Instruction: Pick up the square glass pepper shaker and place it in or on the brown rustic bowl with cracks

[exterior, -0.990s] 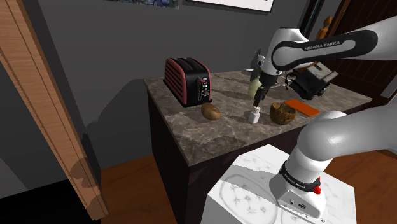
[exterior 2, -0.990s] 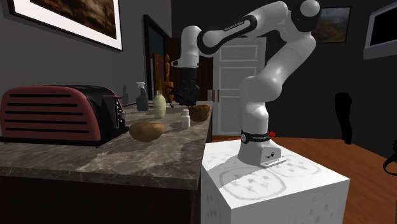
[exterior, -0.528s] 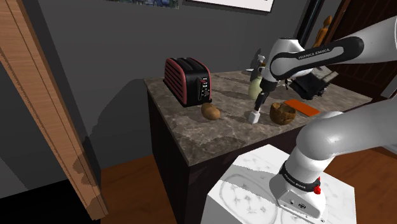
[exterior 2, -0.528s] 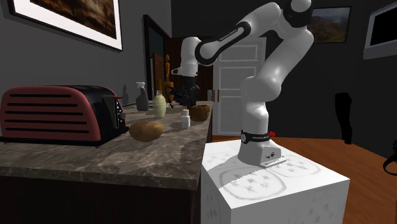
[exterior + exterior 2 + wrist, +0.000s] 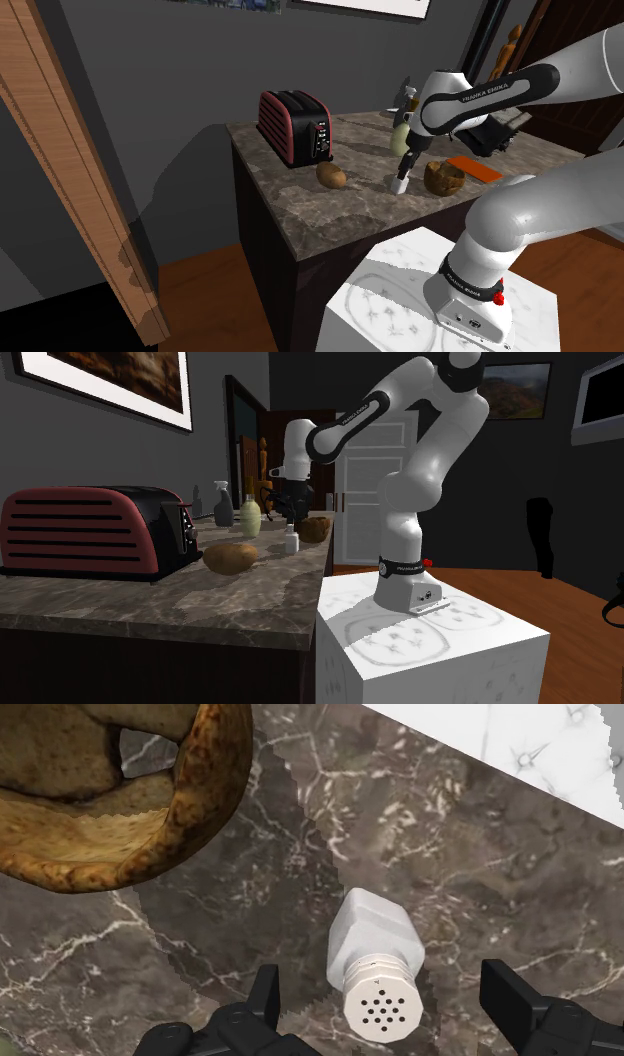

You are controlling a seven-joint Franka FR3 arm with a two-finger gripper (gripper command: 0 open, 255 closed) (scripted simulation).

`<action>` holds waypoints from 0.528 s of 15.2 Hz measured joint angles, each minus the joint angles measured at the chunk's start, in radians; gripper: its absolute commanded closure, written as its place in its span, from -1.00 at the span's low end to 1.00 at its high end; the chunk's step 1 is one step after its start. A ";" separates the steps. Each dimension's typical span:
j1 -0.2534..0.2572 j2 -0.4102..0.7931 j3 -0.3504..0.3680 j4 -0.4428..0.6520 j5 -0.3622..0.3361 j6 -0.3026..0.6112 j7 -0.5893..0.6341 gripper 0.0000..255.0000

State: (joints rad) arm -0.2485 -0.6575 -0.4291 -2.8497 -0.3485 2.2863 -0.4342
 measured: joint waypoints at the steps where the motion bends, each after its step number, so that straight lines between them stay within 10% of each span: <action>1: 0.000 0.000 0.000 0.000 0.000 0.000 0.000 -1.00; 2: 0.000 0.000 0.000 0.000 0.000 0.001 0.000 -1.00; 3: 0.000 0.000 0.000 0.000 0.000 0.001 0.000 1.00; 8: 0.000 0.000 0.000 0.000 0.000 0.001 0.000 1.00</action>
State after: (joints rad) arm -0.2483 -0.6572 -0.4293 -2.8495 -0.3483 2.2868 -0.4344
